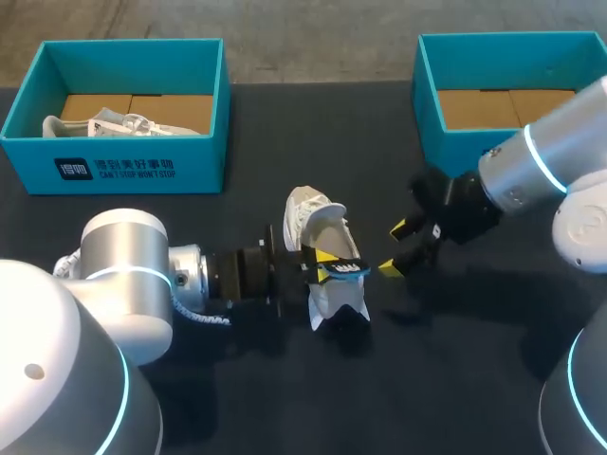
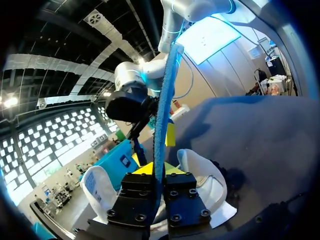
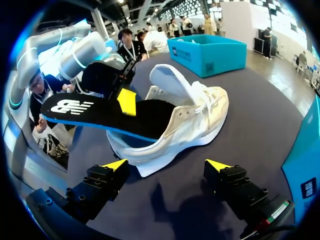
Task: Take the shoe out of the shoebox, open the shoe tongue, remove and reinsert the insole, then place the shoe into the shoebox
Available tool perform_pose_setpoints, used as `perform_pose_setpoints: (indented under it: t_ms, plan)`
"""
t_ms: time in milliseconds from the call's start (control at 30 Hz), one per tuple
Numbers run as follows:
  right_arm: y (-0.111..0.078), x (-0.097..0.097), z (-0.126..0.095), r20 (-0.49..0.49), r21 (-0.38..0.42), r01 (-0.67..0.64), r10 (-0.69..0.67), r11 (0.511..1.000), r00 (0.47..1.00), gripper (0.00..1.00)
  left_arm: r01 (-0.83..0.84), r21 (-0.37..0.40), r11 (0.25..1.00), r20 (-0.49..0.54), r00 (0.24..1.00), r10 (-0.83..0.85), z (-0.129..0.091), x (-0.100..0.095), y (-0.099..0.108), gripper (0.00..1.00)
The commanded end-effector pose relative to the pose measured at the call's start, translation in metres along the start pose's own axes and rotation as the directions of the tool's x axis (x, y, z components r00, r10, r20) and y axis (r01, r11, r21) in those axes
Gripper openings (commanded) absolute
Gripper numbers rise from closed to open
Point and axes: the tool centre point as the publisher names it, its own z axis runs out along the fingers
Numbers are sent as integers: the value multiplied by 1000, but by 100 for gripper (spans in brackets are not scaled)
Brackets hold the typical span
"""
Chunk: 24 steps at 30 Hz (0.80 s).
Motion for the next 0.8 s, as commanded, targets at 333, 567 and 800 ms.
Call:
perform_pose_setpoints:
  t_ms: [333,567,800]
  plan:
    - [18,2,9,-8,137,44,-44,990,999,100,-23,-19,1000,-32,999,23,0,-1,8,0]
    - [22,4,7,2,137,56,-56,989,998,100,-33,-39,999,-49,998,31,4,1,17,0]
    - [22,6,5,7,140,61,-62,988,998,100,-37,-52,998,-50,998,34,6,1,21,0]
